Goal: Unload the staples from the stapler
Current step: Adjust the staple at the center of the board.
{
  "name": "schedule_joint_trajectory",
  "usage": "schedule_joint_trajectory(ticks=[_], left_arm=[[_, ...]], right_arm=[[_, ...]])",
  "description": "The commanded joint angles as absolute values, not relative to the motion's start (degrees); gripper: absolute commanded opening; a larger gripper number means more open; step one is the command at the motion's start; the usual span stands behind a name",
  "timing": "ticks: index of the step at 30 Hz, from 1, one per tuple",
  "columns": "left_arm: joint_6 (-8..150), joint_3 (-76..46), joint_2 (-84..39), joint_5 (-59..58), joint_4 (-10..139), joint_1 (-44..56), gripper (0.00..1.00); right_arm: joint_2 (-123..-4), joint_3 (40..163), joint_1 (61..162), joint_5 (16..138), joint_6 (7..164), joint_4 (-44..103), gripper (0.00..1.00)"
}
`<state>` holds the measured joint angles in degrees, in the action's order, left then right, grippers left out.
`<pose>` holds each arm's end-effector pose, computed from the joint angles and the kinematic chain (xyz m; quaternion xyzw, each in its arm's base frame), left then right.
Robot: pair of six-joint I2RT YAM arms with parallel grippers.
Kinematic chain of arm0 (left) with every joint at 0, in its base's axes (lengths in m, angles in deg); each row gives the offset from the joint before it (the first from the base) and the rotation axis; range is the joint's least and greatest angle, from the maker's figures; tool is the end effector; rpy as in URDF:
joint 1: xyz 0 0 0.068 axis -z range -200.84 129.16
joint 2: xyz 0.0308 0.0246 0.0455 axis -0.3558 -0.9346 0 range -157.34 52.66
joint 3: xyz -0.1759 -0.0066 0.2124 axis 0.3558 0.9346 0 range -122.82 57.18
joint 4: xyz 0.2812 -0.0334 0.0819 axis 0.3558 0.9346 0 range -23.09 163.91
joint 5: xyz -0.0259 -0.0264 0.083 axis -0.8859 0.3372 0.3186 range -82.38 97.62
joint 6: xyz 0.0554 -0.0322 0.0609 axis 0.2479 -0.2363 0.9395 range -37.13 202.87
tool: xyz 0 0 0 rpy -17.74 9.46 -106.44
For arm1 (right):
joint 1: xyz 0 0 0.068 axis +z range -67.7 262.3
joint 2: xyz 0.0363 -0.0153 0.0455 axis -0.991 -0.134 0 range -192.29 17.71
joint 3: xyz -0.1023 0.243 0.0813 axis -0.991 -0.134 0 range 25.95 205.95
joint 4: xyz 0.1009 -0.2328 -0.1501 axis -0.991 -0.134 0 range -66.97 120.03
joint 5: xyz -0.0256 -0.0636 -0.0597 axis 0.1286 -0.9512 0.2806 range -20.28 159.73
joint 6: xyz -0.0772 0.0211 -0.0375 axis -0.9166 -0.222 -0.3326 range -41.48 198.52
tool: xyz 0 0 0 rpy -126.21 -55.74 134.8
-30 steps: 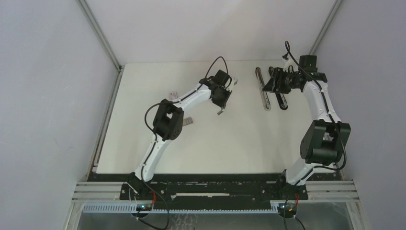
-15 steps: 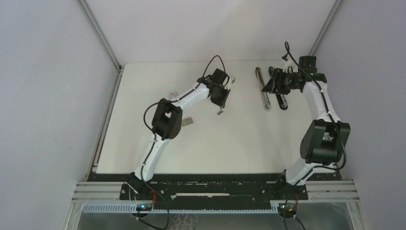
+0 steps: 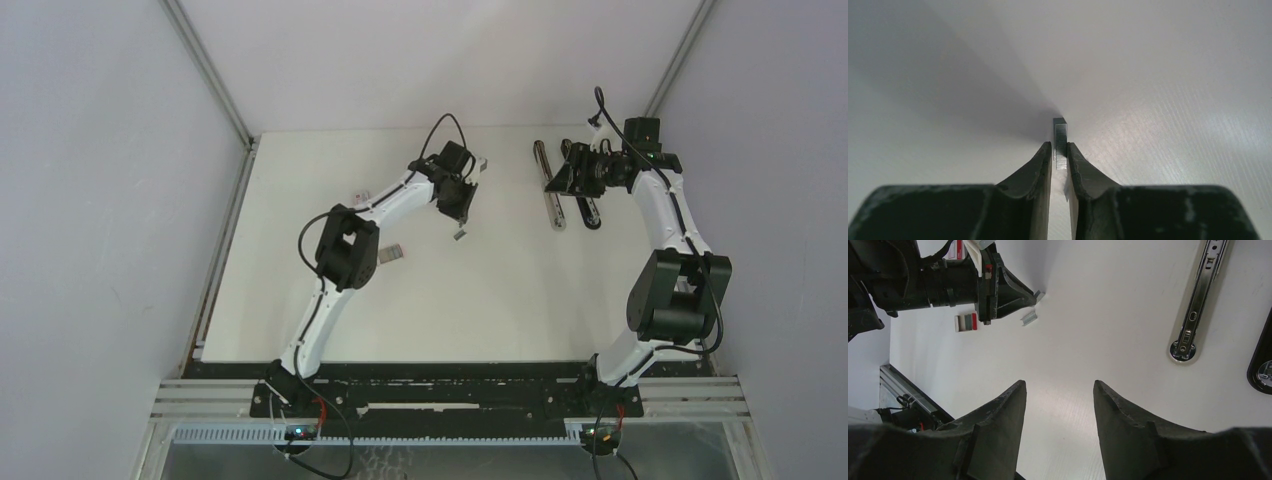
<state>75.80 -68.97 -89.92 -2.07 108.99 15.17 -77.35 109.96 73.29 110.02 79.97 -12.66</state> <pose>0.4753 -0.3616 0.1250 0.2618 0.9229 -0.1749 0.2216 0.4123 -0.0139 0.2768 -0.0253 0.8983 0.3073 0.3130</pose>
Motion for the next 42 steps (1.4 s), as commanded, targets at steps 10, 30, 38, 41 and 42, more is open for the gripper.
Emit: schedule_joint_trajectory(ticks=[10, 30, 38, 41, 42], left_arm=[[74.27, -71.3, -89.98, -5.11, 107.33, 13.38, 0.27], [72.63, -69.53, -89.84, -5.16, 106.77, 11.64, 0.19], [71.79, -68.92, -89.82, -6.81, 106.24, 10.75, 0.21], [71.5, -68.94, -89.88, -7.77, 106.0, 10.34, 0.21], [71.35, -68.86, -89.85, -8.36, 105.91, 10.12, 0.21]], right_arm=[[-77.83, 109.45, 73.01, 112.08, 80.54, -10.31, 0.53], [-78.95, 109.27, 73.8, 112.08, 80.58, -10.13, 0.54], [-79.31, 109.21, 74.1, 112.03, 80.54, -10.04, 0.54], [-79.48, 109.19, 74.21, 112.0, 80.54, -10.04, 0.54], [-79.57, 109.19, 74.2, 111.97, 80.54, -10.04, 0.54]])
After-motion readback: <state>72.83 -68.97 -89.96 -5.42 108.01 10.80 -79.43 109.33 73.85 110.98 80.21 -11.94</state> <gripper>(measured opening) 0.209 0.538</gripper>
